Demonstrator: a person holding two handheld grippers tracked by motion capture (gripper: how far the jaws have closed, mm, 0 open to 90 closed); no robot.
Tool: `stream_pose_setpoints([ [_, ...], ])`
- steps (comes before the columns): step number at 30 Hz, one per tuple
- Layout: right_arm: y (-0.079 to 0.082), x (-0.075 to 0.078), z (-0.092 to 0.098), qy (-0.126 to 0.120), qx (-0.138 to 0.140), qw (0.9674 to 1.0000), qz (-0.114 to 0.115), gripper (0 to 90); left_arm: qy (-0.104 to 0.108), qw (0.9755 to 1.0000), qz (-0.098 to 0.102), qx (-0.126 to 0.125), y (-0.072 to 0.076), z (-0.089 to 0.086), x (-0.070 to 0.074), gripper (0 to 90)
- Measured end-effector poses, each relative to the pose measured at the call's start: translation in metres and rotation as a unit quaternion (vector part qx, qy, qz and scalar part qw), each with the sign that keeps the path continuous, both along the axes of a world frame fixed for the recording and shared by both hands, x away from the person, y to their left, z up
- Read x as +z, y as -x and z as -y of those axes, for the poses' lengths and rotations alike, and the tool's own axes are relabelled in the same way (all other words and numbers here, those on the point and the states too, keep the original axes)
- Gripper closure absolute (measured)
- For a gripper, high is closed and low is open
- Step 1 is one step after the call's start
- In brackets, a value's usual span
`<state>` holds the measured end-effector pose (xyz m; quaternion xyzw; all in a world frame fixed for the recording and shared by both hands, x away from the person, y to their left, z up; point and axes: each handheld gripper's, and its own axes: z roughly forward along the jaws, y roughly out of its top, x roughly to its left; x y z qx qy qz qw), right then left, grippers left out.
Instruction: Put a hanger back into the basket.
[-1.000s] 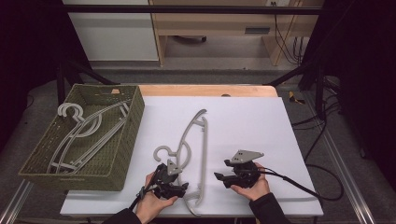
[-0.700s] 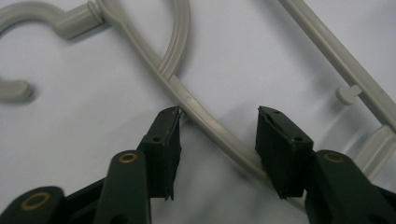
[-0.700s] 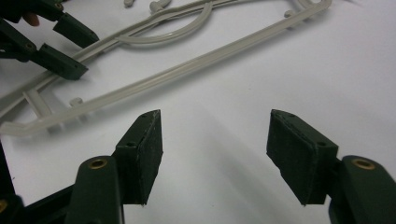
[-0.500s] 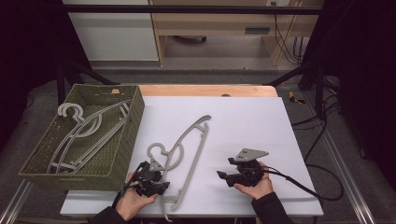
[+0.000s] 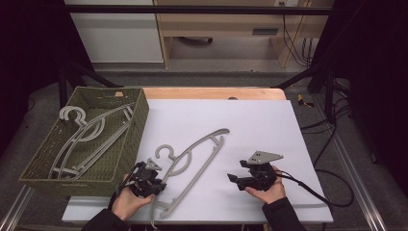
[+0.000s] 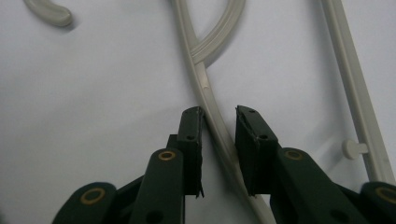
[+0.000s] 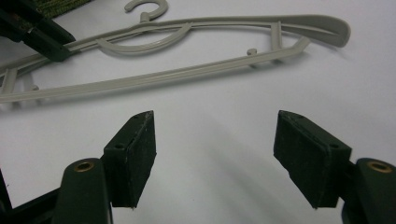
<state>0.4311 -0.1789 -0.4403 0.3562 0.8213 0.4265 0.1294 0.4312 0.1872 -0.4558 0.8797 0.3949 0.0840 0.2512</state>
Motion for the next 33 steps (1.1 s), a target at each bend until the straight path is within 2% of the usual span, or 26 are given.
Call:
stream_pose_setpoints([
  [1, 0.000, 0.000, 0.000, 0.000, 0.000, 1.0000, 0.001, 29.8, 0.000, 1.0000, 0.008, 0.001, -0.001, 0.001, -0.001, 73.1],
  [3, 0.000, 0.000, 0.001, -0.002, -0.002, 1.0000, 0.001, 29.8, -0.014, 0.9995, 0.027, 0.007, -0.006, 0.001, 0.000, 76.5],
  [5, 0.000, 0.001, 0.001, -0.002, -0.006, 1.0000, 0.000, 29.8, -0.002, 0.9994, 0.030, 0.015, -0.011, -0.001, -0.001, 79.5],
  [9, -0.001, 0.000, 0.002, -0.001, -0.002, 1.0000, 0.002, 29.5, 0.000, 0.9995, 0.028, 0.017, -0.009, -0.003, -0.001, 79.1],
  [11, 0.000, 0.001, 0.002, -0.001, -0.005, 1.0000, 0.000, 29.3, -0.001, 0.9997, 0.016, 0.018, -0.005, -0.003, -0.002, 72.6],
  [15, 0.000, 0.002, 0.004, -0.004, -0.006, 1.0000, 0.002, 29.2, -0.023, 0.9992, 0.011, 0.031, 0.006, -0.001, -0.001, 67.8],
  [18, 0.000, 0.003, 0.005, -0.004, -0.008, 1.0000, 0.002, 29.2, -0.039, 0.9986, 0.004, 0.036, 0.007, 0.002, 0.000, 68.3],
  [20, 0.001, 0.003, 0.006, -0.006, -0.008, 0.9999, 0.003, 29.2, -0.037, 0.9984, 0.000, 0.044, 0.007, 0.002, 0.000, 69.2],
  [23, 0.001, 0.005, 0.008, -0.007, -0.009, 0.9999, 0.006, 29.1, -0.030, 0.9986, -0.003, 0.043, 0.005, -0.003, 0.000, 78.9],
  [24, 0.001, 0.005, 0.008, -0.008, -0.008, 0.9999, 0.007, 29.1, -0.028, 0.9988, -0.007, 0.041, 0.005, -0.003, 0.001, 79.1],
  [29, 0.000, 0.005, 0.010, -0.011, -0.013, 0.9998, 0.005, 28.8, -0.032, 0.9987, 0.022, 0.035, 0.010, -0.002, -0.001, 82.4],
  [33, 0.001, 0.006, 0.011, -0.013, -0.014, 0.9998, 0.001, 28.6, -0.004, 0.9991, 0.034, 0.025, 0.013, -0.003, 0.004, 82.5],
])
